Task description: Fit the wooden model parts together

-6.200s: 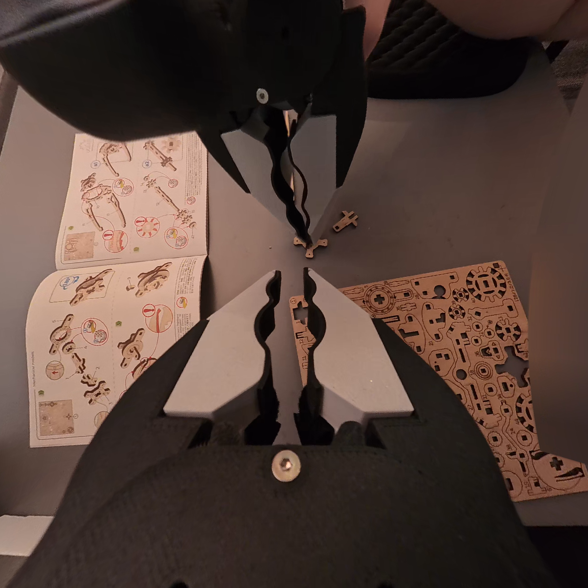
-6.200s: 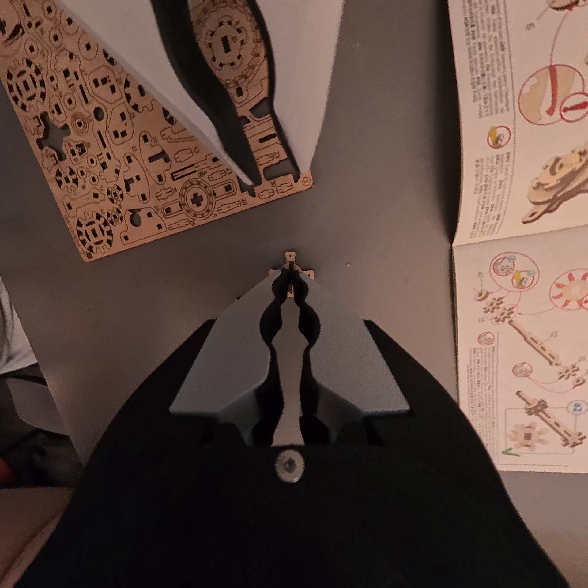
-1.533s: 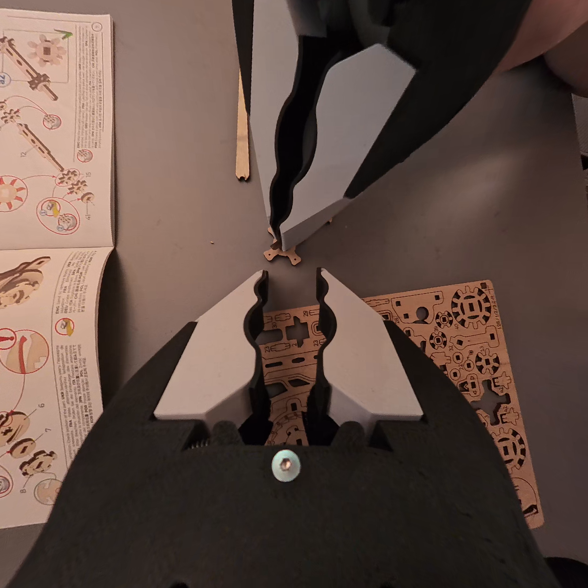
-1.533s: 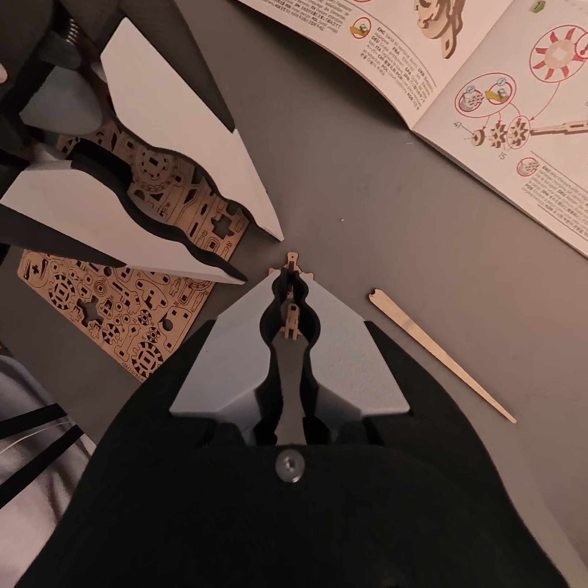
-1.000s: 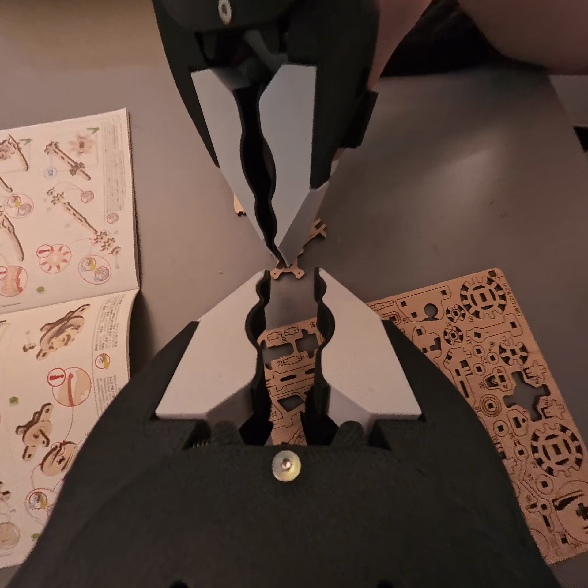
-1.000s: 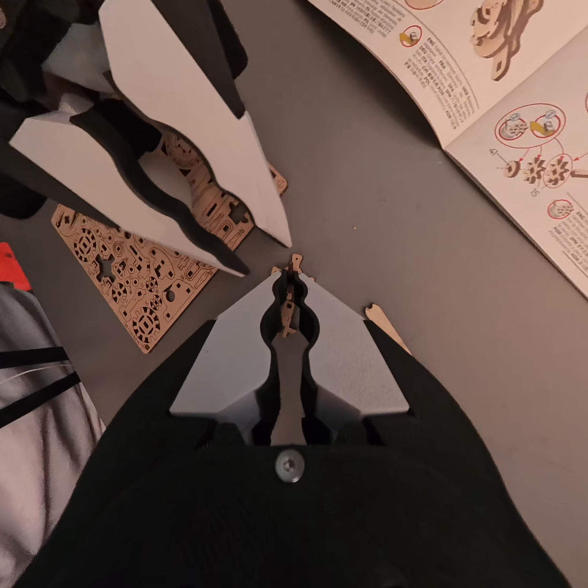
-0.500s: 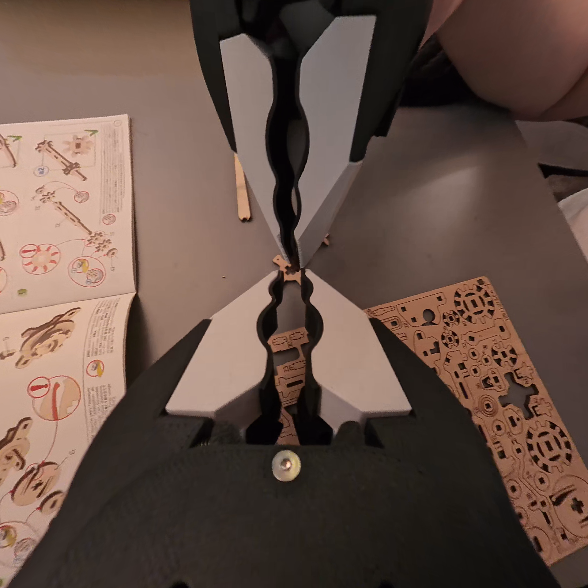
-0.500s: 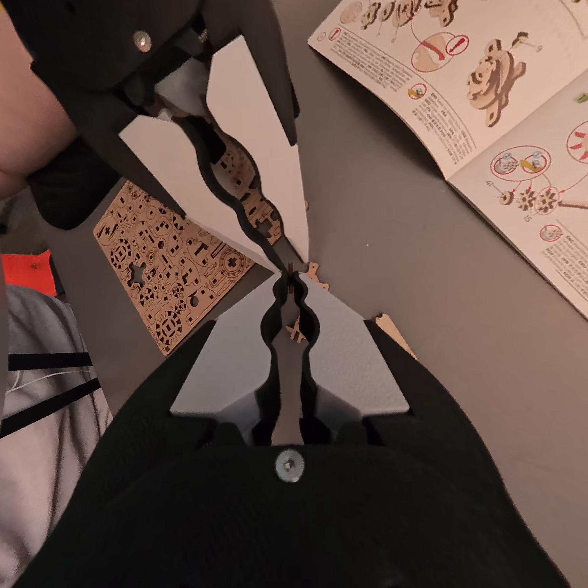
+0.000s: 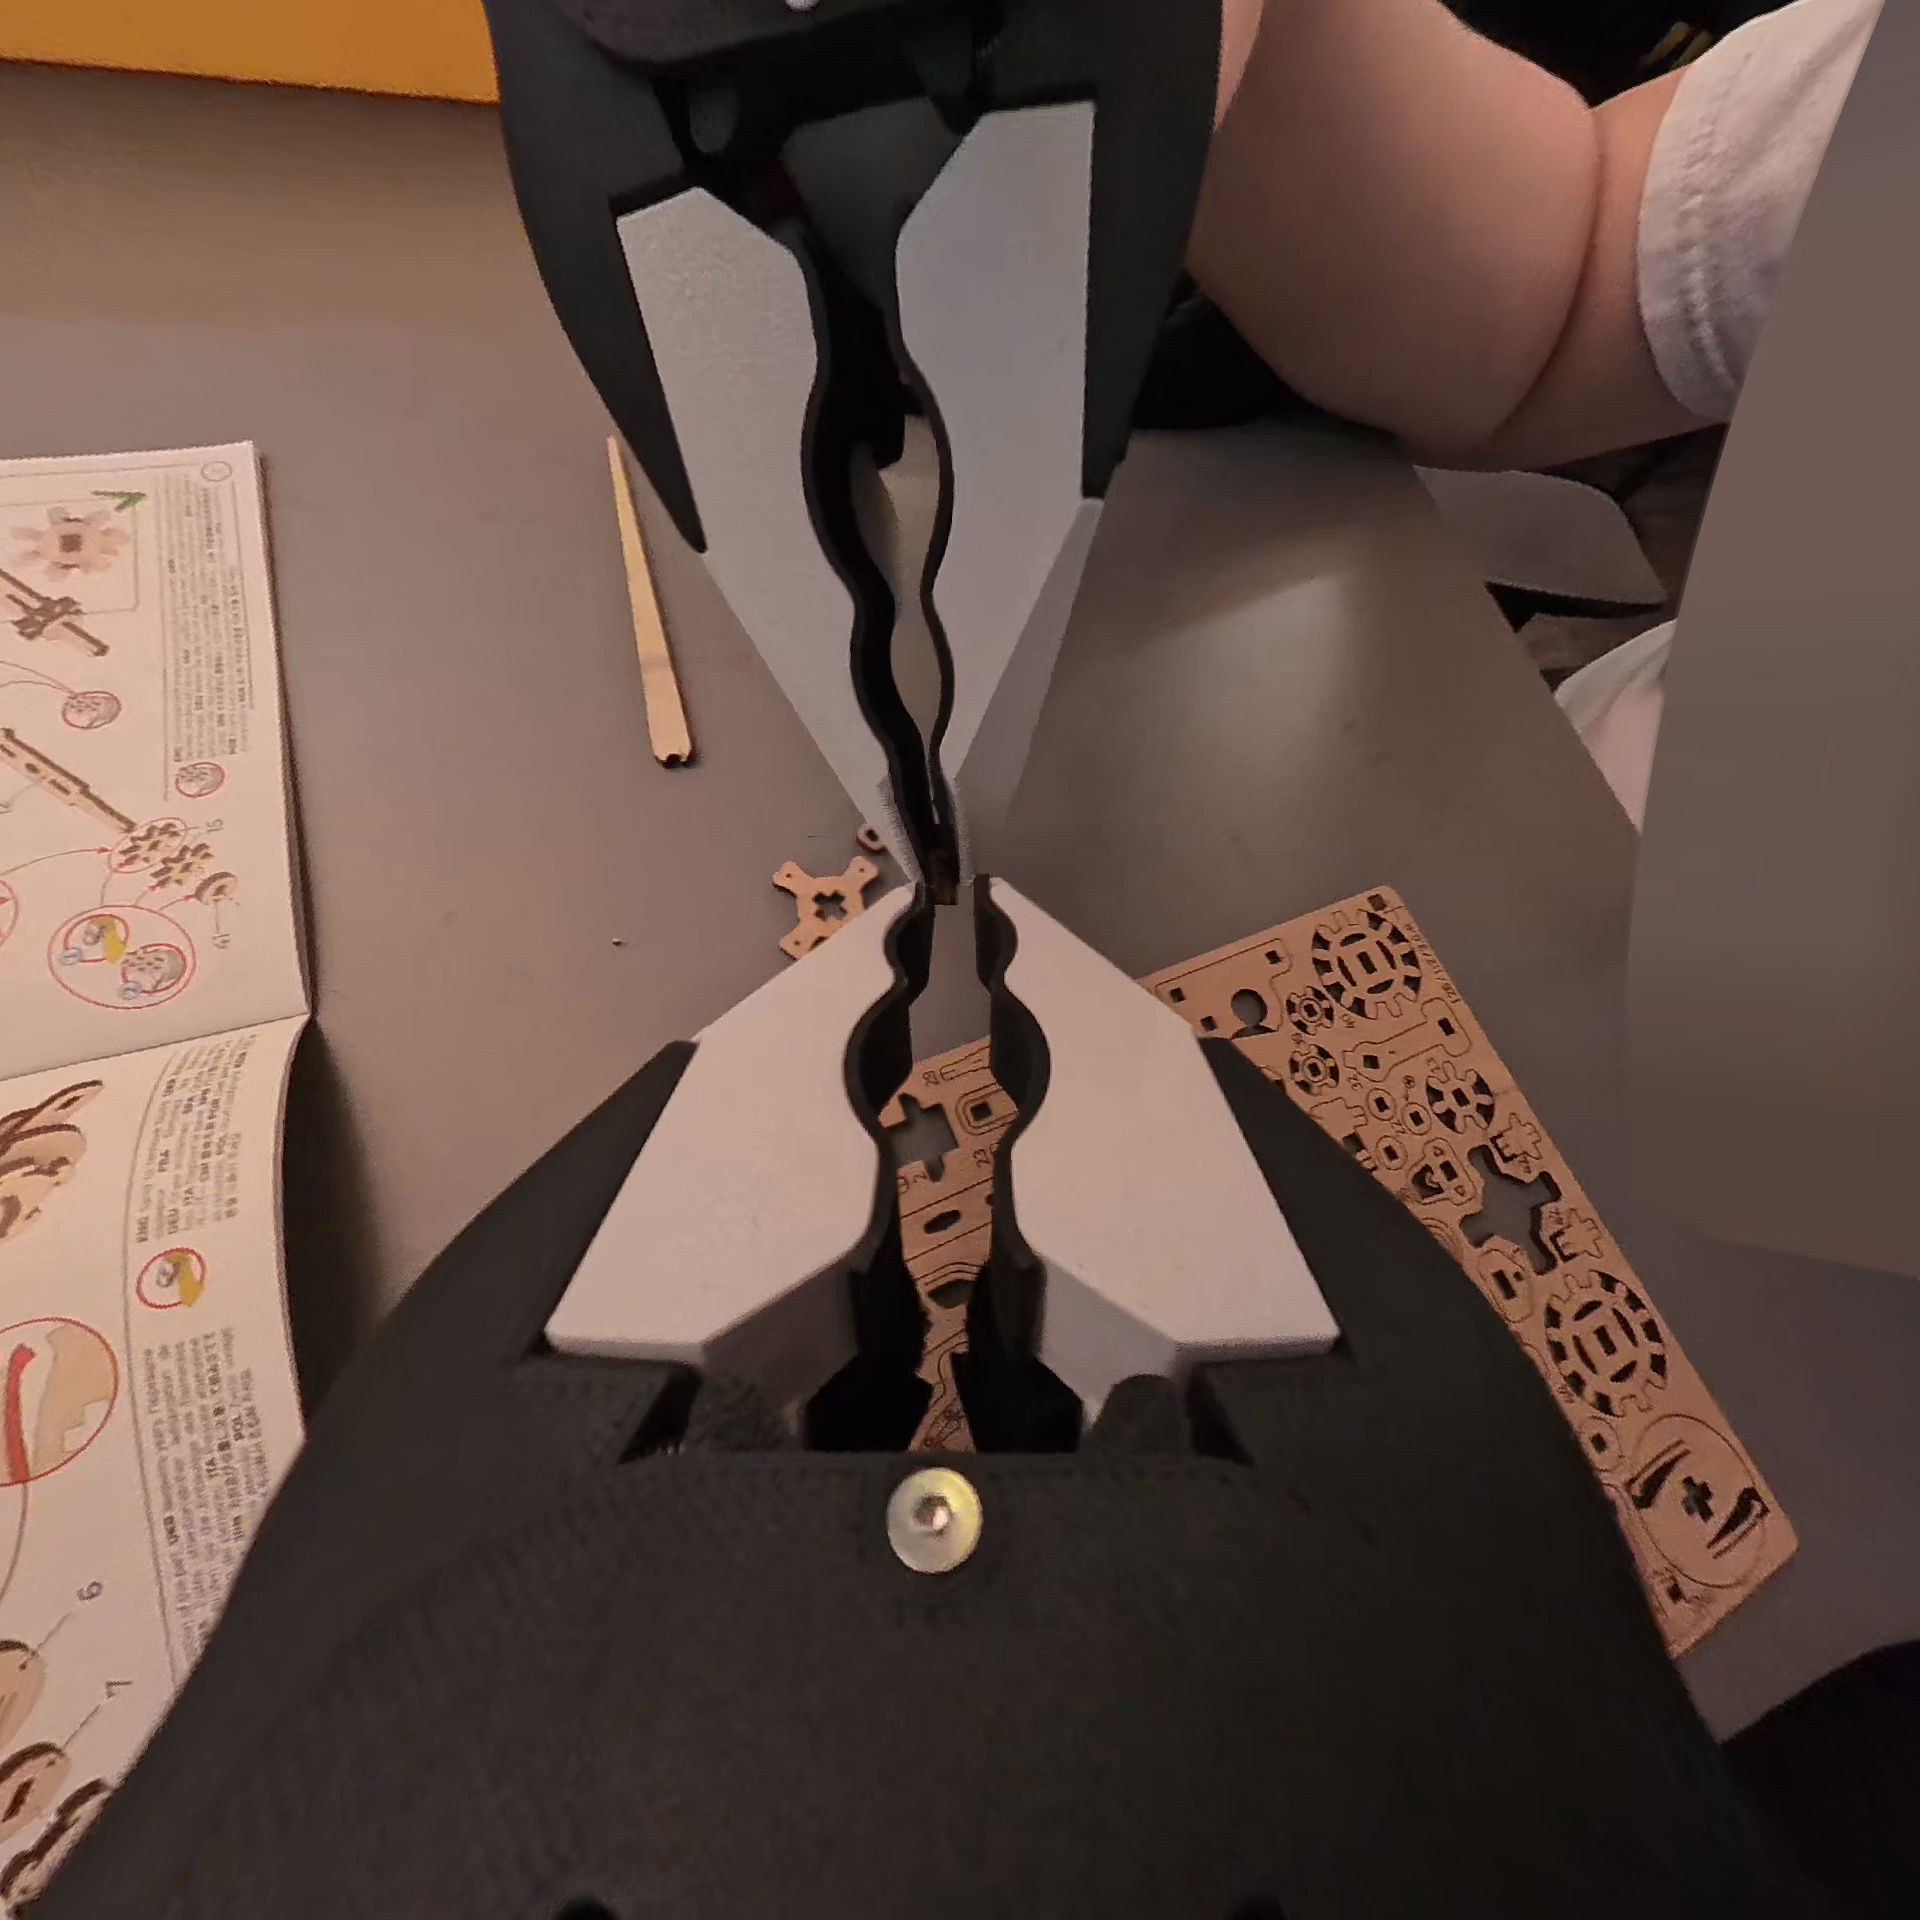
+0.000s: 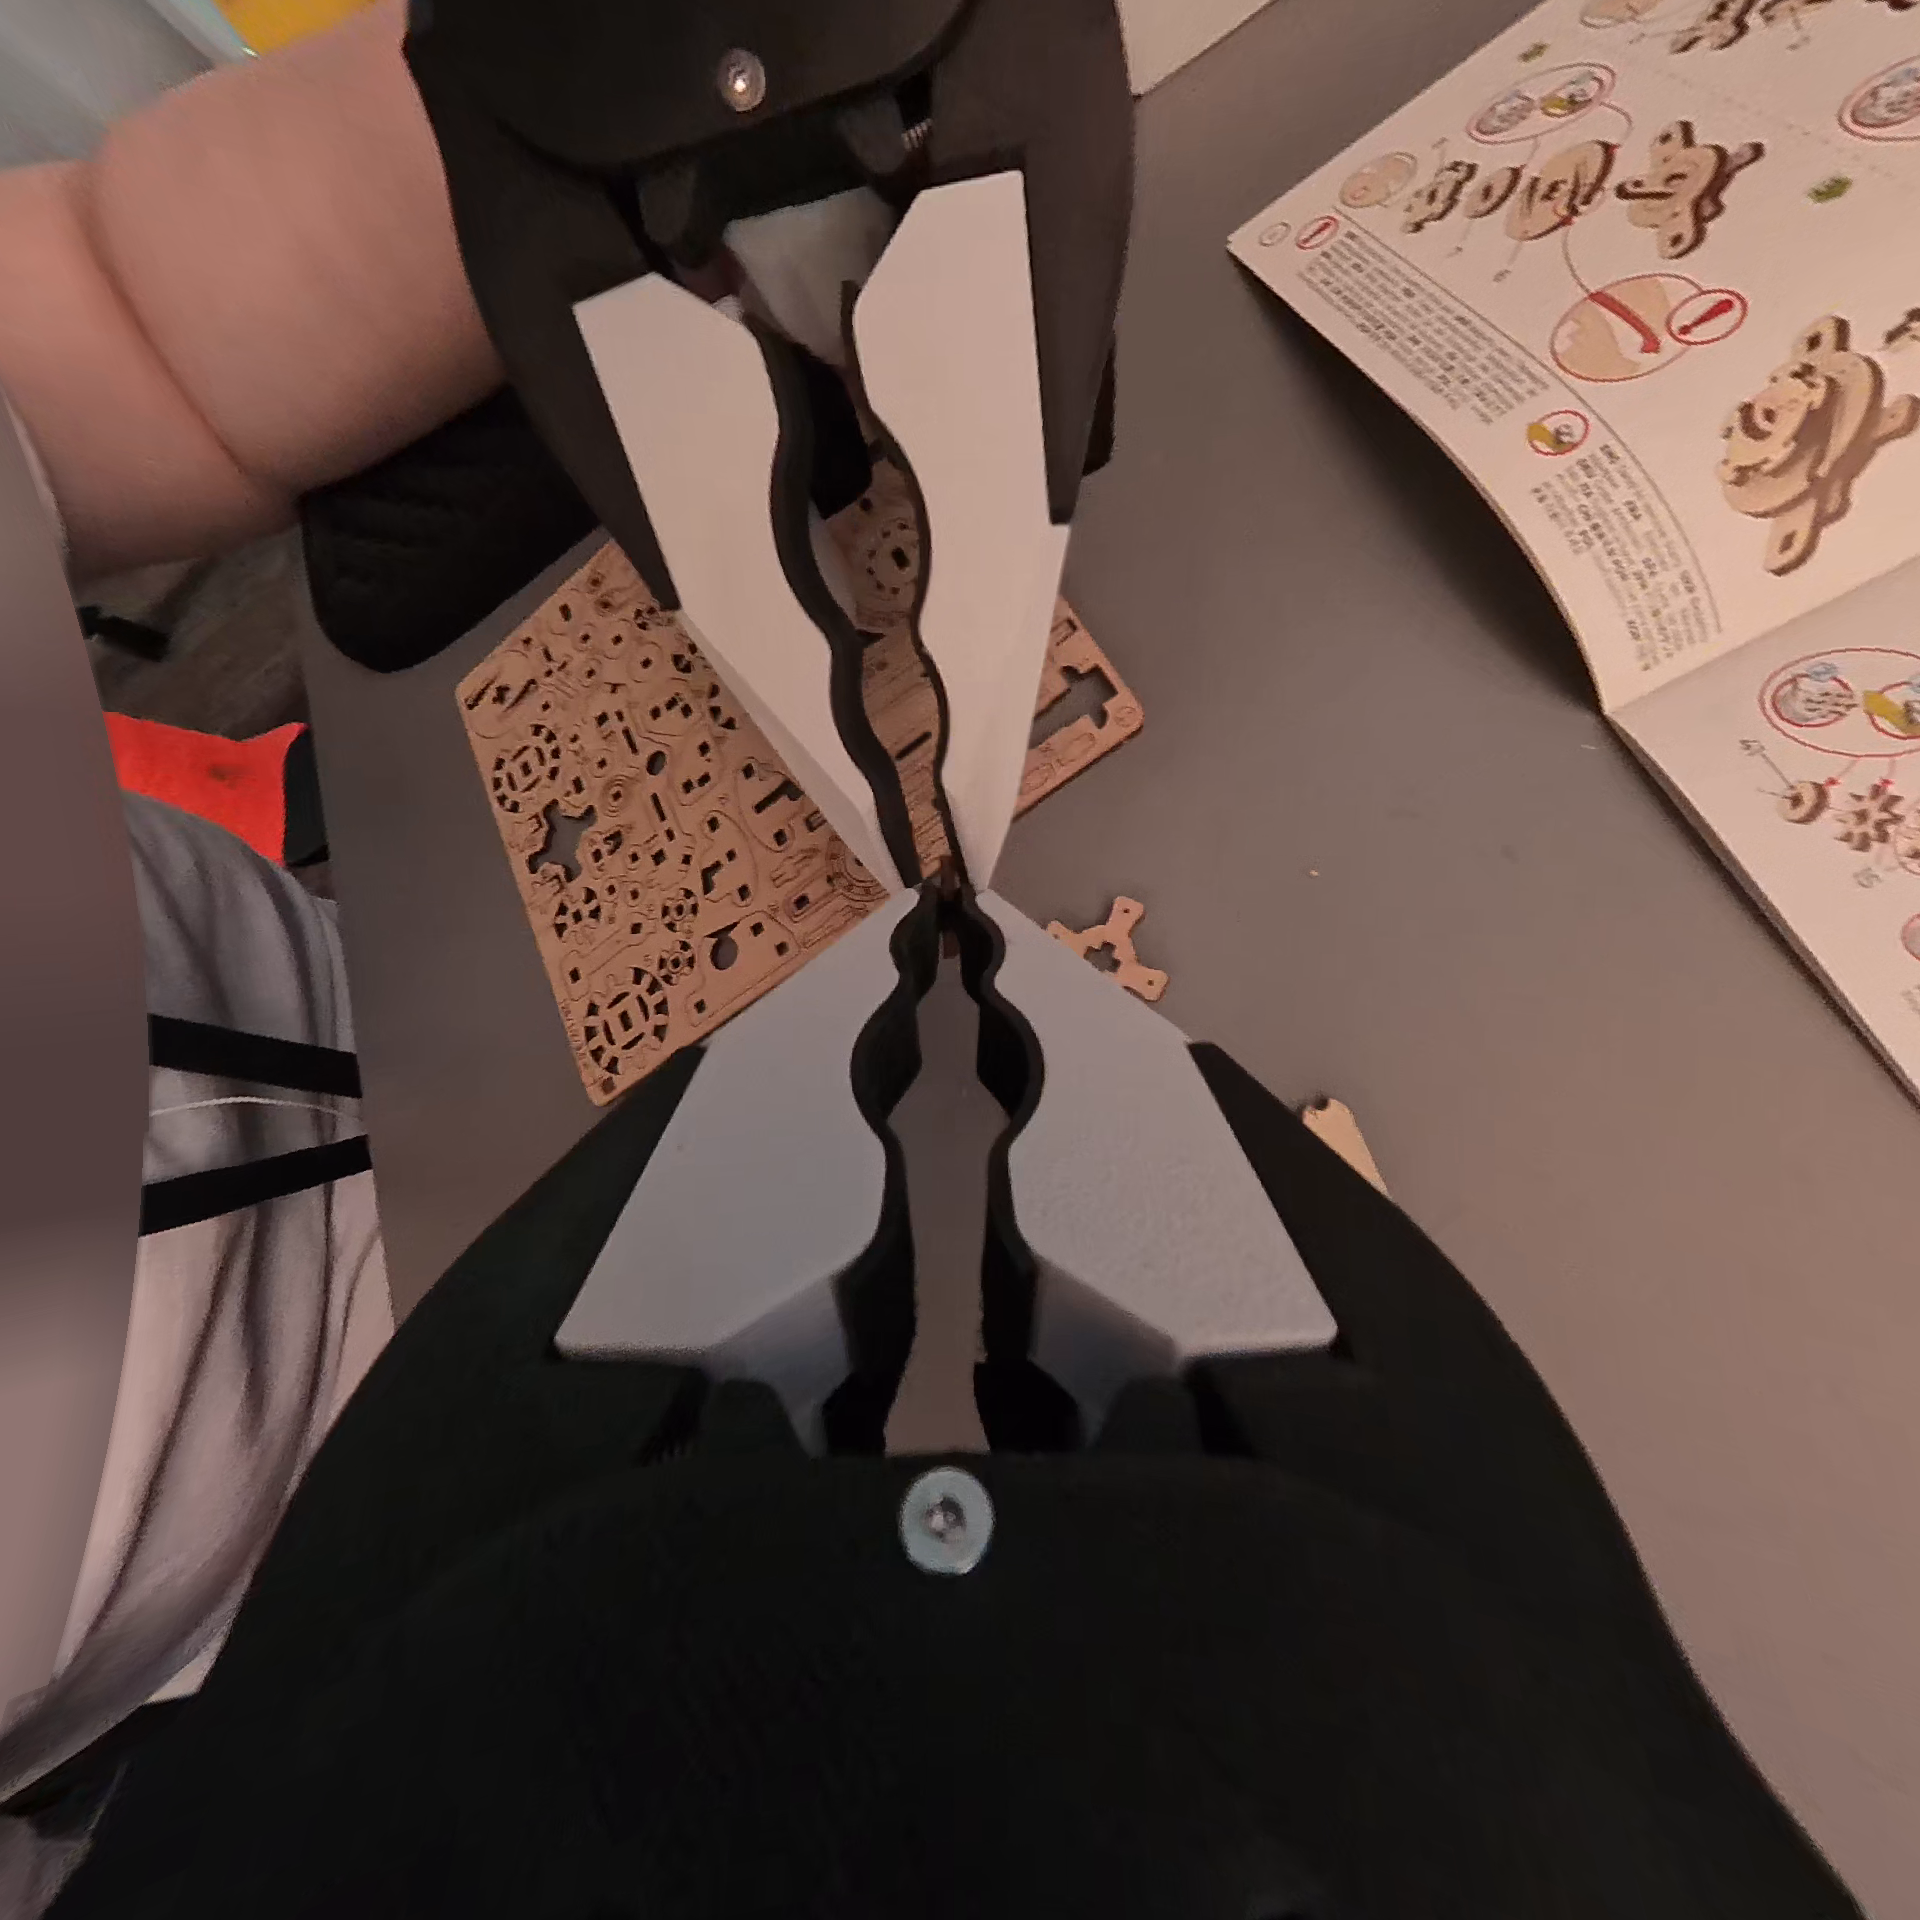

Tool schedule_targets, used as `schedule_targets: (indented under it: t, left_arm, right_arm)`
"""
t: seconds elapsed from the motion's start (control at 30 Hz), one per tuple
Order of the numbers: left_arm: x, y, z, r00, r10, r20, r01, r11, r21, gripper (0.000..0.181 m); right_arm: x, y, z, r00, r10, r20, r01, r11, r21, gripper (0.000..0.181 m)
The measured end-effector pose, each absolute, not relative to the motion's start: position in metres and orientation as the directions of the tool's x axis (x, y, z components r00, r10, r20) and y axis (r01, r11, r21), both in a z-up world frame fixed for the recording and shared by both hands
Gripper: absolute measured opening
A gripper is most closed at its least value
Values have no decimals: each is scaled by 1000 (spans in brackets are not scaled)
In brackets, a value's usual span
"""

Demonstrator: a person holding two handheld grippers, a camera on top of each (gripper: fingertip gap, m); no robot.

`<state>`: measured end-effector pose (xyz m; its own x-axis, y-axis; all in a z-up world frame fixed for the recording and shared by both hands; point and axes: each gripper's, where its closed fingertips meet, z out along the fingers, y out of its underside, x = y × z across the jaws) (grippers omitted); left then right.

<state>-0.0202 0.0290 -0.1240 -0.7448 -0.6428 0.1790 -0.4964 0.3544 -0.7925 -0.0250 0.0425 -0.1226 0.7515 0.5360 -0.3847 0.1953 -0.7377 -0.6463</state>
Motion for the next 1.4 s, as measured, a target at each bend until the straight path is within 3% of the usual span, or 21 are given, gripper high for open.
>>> schedule_targets:
  t: [0.37,0.5,1.13,1.27,1.4]
  left_arm:
    - [-31,19,-111,-783,-577,232,-478,318,-819,1]
    - [-28,24,-111,-767,-599,232,-487,307,-817,1]
    - [-26,25,-114,-752,-613,241,-506,302,-808,1]
    - [-18,35,-120,-711,-670,214,-528,307,-792,27]
    - [-15,46,-133,-692,-708,141,-532,368,-762,28]
  right_arm:
    - [-36,32,-109,656,634,-411,211,-676,-706,2]
    - [-27,35,-107,685,609,-400,188,-678,-710,11]
    - [-28,37,-110,690,615,-381,203,-670,-714,1]
    - [-18,38,-111,724,560,-403,163,-707,-689,1]
    - [-1,48,-117,790,400,-465,25,-778,-628,1]
